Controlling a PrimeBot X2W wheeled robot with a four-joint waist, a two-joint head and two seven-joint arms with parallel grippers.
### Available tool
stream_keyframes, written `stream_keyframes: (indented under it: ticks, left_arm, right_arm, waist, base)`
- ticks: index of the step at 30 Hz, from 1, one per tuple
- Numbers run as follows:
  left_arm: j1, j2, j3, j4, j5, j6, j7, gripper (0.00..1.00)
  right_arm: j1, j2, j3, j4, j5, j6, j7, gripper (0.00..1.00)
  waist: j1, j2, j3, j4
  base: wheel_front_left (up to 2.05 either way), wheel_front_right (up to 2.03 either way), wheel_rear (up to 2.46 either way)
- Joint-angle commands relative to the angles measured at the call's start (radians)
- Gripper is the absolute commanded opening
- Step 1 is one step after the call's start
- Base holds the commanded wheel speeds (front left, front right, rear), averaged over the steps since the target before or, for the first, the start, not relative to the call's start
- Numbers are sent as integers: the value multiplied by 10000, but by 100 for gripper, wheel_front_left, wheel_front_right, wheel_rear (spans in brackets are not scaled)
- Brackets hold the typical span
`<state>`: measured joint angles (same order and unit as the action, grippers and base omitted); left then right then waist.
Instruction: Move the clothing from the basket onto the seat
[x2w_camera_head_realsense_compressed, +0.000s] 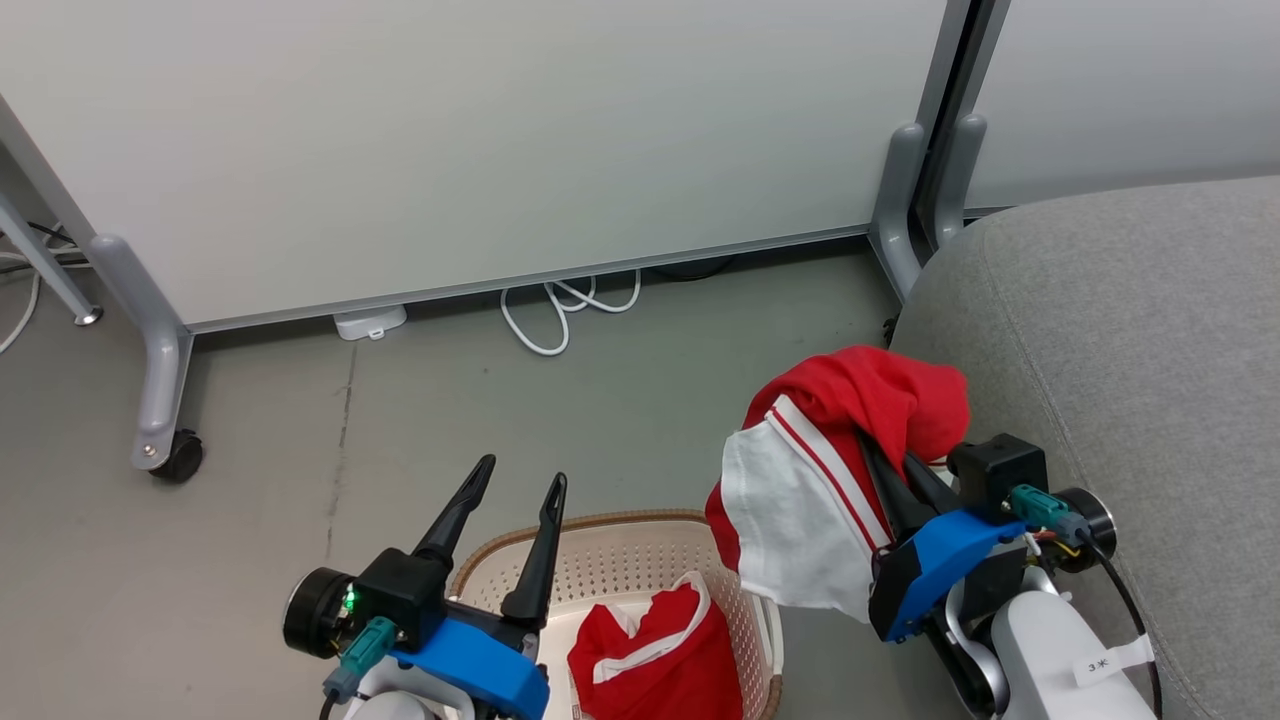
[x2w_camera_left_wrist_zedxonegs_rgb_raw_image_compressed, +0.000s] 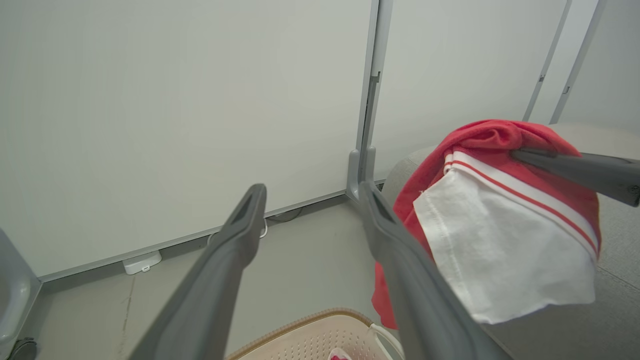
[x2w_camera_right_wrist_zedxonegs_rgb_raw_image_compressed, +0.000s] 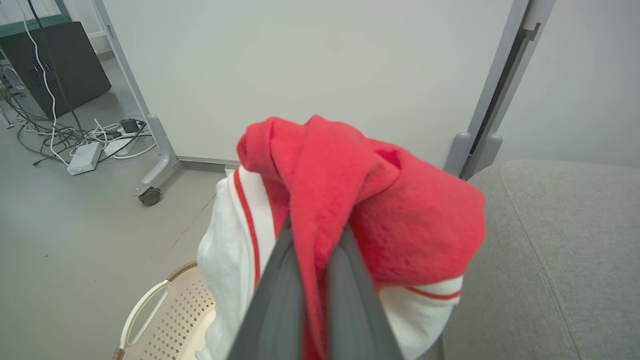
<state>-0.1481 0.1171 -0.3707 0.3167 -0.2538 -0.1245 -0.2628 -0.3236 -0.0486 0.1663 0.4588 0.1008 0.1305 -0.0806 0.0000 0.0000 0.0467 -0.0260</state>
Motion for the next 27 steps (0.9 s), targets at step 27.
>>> stream_keyframes:
  ticks: [27]
  left_arm:
    - [-157, 210, -378, 57, -170, -86, -29, 100]
  right_arm:
    - [115, -30, 134, 147, 149, 5, -188, 0]
  waist:
    - [0, 0, 137, -3161]
  base:
    - [0, 0, 0]
